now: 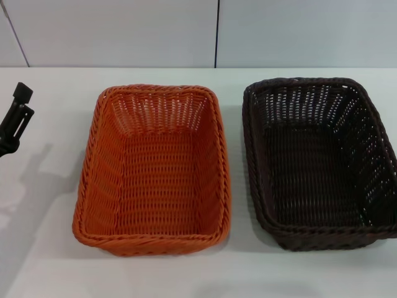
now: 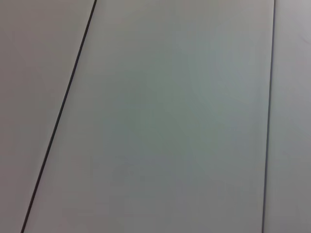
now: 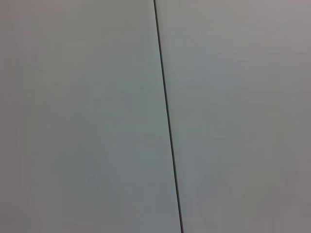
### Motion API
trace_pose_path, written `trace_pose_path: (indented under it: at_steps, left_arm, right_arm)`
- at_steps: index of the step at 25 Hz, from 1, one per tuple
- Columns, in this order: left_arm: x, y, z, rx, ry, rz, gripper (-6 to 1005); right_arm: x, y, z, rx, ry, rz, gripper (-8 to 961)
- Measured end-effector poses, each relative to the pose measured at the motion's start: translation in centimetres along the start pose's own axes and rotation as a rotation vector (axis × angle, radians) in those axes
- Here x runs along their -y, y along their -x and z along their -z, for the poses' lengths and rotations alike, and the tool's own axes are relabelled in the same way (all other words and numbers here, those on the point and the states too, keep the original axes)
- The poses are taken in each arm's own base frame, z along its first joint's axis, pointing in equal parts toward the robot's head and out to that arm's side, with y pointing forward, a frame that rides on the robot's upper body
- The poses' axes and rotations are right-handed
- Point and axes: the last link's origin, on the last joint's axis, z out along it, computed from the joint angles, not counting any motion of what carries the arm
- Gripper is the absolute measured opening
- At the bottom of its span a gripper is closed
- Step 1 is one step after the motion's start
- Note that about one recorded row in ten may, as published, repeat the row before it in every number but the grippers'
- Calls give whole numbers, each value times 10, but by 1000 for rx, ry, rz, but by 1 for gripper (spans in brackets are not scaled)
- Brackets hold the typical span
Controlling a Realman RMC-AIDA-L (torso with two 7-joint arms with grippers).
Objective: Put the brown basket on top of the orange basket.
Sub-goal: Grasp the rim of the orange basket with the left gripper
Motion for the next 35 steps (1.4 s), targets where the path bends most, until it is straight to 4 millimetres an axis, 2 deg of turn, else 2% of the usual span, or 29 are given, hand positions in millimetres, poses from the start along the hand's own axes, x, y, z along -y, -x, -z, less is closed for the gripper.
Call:
trace_pose_path:
  at_steps: [10, 24, 29, 35]
  left_arm:
    - [6, -2, 1, -12, -43, -12, 814]
    - [7, -3, -5, -6, -18, -8, 814]
    - [11, -4, -14, 0, -9, 21, 814]
    - [18, -6, -39, 64, 55, 67, 814]
  right_arm:
    - [-2, 1, -4, 8, 3, -4, 738]
    - [-2, -2, -4, -12, 0, -5, 738]
    - [-1, -3, -3, -20, -3, -4, 738]
    - [1, -3, -1, -23, -10, -1, 738]
